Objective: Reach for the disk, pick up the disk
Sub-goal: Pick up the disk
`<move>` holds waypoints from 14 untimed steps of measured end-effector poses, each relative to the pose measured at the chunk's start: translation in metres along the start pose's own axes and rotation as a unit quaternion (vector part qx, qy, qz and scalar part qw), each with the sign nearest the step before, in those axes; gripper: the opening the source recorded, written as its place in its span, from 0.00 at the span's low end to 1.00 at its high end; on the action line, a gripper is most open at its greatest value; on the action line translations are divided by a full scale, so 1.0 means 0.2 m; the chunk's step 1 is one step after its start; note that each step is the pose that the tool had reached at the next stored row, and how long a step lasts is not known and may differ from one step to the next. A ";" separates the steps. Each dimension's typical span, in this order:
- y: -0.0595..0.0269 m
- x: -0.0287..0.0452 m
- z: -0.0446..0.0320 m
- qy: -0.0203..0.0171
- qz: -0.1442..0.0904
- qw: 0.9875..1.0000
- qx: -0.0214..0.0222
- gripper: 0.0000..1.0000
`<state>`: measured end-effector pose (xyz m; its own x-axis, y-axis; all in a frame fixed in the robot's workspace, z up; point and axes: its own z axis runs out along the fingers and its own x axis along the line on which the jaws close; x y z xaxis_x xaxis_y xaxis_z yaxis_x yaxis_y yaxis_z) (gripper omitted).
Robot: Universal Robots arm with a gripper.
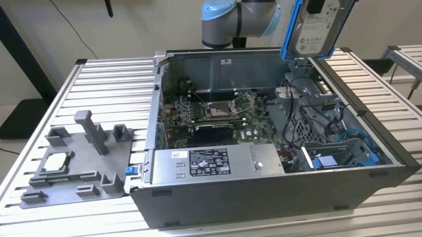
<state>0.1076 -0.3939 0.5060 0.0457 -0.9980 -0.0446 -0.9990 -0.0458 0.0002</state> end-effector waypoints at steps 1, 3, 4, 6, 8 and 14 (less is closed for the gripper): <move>0.000 0.009 0.000 0.000 0.000 1.000 0.000 0.00; 0.000 0.027 -0.001 0.000 0.000 1.000 0.000 0.00; 0.001 0.037 -0.002 0.000 0.000 1.000 -0.001 0.00; 0.001 0.058 -0.003 0.000 0.000 1.000 -0.001 0.00; 0.002 0.080 -0.003 0.000 0.000 1.000 -0.001 0.00; 0.006 0.149 -0.006 0.000 0.000 1.000 -0.001 0.00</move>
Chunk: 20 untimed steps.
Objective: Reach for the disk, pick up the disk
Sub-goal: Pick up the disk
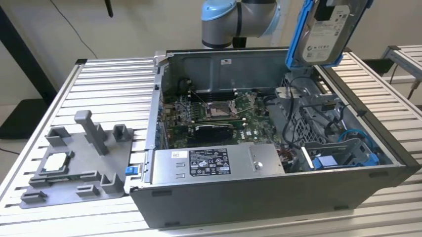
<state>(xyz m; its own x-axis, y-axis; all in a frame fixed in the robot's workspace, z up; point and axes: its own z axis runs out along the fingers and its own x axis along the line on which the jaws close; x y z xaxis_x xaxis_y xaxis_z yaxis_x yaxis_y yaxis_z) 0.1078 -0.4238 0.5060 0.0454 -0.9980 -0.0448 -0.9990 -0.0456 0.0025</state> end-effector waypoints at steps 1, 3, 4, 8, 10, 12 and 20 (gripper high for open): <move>0.000 0.010 -0.001 0.000 0.000 1.000 0.000 0.00; 0.001 0.028 -0.001 0.000 0.000 1.000 0.000 0.00; 0.002 0.036 -0.002 0.000 0.000 1.000 0.000 0.00; 0.003 0.066 -0.003 0.000 0.000 1.000 0.000 0.00; 0.004 0.082 -0.004 0.000 0.000 1.000 0.000 0.00; 0.004 0.100 -0.005 0.000 0.000 1.000 0.000 0.00; 0.008 0.184 -0.008 0.000 0.000 1.000 -0.001 0.00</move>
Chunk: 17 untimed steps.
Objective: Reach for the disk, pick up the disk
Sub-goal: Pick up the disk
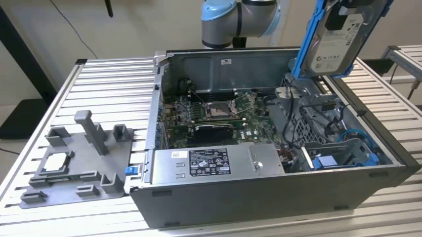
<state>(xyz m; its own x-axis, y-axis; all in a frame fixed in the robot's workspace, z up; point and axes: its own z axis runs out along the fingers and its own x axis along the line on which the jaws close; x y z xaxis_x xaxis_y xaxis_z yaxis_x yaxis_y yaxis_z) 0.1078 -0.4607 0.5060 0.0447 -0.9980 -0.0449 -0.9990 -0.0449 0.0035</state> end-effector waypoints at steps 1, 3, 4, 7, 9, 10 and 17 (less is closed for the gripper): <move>0.001 0.011 -0.001 0.000 0.000 1.000 0.000 0.00; 0.002 0.034 -0.002 0.000 0.000 1.000 0.000 0.00; 0.002 0.046 -0.002 0.000 0.000 1.000 0.000 0.00; 0.004 0.079 -0.003 0.000 0.000 1.000 0.000 0.00; 0.005 0.101 -0.004 0.000 0.000 1.000 -0.001 0.00; 0.005 0.115 -0.004 0.000 0.000 1.000 -0.001 0.00; 0.009 0.208 -0.006 0.001 0.000 1.000 -0.002 0.00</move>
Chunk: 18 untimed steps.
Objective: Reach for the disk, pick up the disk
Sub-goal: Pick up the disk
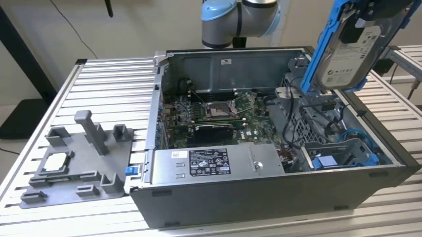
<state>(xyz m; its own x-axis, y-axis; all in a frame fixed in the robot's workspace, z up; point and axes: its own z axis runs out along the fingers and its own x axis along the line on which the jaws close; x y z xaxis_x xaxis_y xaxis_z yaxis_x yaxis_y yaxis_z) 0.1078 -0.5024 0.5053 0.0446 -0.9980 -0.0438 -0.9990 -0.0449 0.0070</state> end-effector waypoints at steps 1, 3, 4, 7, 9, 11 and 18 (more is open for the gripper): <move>0.001 0.014 -0.001 0.000 0.000 1.000 0.000 0.00; 0.002 0.043 -0.001 0.000 0.000 1.000 -0.001 0.00; 0.003 0.057 -0.001 0.000 0.000 1.000 -0.001 0.00; 0.004 0.103 -0.001 0.000 0.000 1.000 -0.002 0.00; 0.005 0.133 0.001 0.000 0.000 1.000 -0.002 0.00; 0.006 0.160 0.003 0.000 0.000 1.000 -0.003 0.00; 0.001 0.233 0.031 0.000 0.000 1.000 -0.003 0.00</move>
<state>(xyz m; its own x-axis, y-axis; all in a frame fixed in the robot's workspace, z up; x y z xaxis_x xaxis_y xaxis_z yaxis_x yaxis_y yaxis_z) 0.1095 -0.5486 0.4971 0.0437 -0.9981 -0.0437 -0.9989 -0.0444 0.0139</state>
